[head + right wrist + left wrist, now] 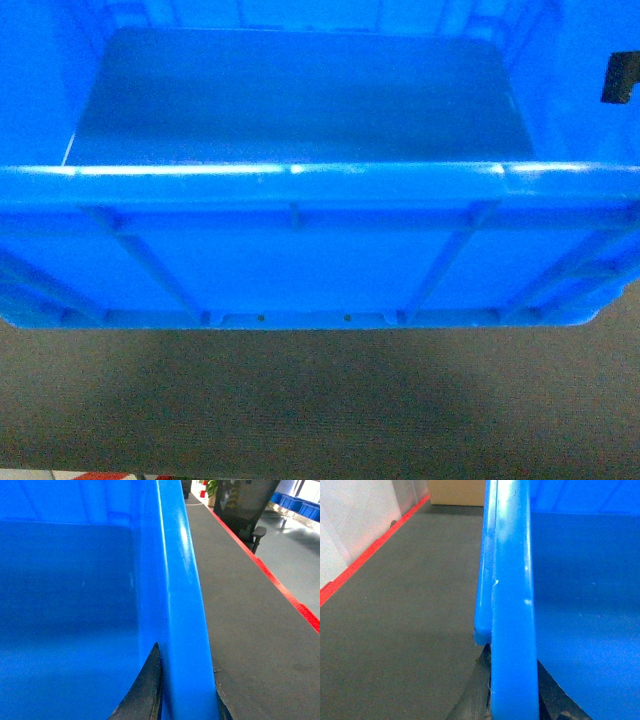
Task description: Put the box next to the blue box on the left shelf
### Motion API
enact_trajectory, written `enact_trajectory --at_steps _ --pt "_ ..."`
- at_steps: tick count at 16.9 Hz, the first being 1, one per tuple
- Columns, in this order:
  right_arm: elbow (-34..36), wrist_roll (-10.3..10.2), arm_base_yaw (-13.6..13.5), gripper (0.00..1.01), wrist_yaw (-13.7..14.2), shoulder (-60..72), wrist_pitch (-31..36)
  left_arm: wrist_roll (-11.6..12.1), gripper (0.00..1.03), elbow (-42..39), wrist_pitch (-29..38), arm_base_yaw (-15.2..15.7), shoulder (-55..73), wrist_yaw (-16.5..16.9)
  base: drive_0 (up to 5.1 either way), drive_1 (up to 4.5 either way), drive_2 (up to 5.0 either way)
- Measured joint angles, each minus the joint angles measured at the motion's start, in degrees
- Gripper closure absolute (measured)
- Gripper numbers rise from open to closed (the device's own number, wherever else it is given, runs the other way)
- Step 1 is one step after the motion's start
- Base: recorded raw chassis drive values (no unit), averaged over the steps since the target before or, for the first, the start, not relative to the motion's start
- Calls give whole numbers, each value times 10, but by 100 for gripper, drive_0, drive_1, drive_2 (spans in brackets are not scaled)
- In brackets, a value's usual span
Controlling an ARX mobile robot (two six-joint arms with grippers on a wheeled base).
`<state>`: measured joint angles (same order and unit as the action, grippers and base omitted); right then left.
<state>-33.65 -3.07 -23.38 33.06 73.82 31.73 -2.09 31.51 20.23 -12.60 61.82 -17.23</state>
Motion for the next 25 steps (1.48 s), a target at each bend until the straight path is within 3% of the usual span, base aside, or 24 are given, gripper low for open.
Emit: enact_trajectory --at_steps 2,5,12,25 --pt "34 31 -7 87 22 -32 44 2 95 -30 33 -24 -26 -23 0 0 0" --pt "40 50 -14 87 40 -53 58 4 95 -30 45 -26 -34 -21 0 0 0" --pt "40 52 -14 86 42 -49 55 4 95 -30 39 -26 -34 -22 0 0 0" --pt "40 58 -17 86 47 -49 55 4 95 -30 38 -27 -34 -23 -156 -156 -156"
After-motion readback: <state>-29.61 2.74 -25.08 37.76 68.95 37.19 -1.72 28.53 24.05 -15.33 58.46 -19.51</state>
